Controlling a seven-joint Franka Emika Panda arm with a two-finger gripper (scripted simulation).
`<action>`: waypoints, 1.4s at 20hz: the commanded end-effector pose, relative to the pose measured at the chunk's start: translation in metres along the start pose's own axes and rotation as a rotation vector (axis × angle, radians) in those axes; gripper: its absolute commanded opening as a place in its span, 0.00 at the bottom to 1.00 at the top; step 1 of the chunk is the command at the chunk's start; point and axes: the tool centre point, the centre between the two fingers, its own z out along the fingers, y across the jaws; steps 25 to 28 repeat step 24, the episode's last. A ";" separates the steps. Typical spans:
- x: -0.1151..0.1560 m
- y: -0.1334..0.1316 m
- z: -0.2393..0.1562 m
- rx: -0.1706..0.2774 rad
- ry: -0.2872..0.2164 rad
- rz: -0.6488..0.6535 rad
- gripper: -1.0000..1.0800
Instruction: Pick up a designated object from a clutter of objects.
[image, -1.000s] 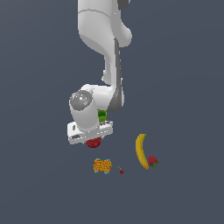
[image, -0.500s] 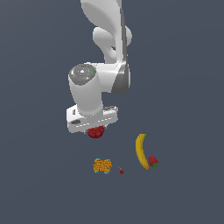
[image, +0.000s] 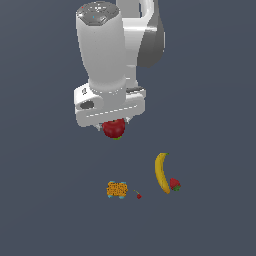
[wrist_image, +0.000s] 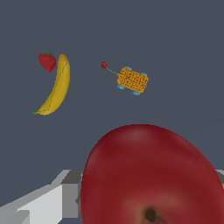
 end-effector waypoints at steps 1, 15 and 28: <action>-0.003 -0.008 -0.030 -0.001 0.002 0.000 0.00; -0.009 -0.036 -0.150 0.000 0.002 0.001 0.00; -0.009 -0.041 -0.171 0.000 0.002 0.001 0.00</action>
